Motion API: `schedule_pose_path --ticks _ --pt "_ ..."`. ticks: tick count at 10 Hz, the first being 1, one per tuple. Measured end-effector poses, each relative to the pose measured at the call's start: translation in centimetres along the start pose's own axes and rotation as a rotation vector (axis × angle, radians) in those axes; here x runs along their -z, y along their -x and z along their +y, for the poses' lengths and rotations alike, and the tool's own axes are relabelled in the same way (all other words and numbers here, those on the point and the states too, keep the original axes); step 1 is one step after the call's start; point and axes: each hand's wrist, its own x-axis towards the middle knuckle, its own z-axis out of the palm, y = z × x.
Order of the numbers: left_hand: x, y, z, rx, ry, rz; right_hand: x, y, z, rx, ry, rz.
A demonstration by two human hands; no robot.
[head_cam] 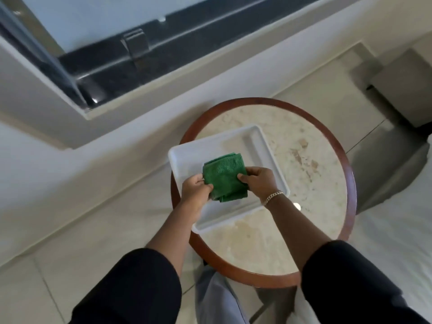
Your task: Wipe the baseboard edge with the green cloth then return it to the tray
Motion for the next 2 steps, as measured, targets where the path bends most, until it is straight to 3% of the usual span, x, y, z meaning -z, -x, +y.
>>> schedule_pose_path --ticks 1,2 --pt "-0.4 -0.3 1.3 0.025 -0.054 -0.016 -0.1 -1.3 0.0 -0.041 0.073 0.053" --pt "0.6 1.4 3.8 -0.017 -0.132 0.031 0.2 1.7 -1.7 0.071 0.244 0.061"
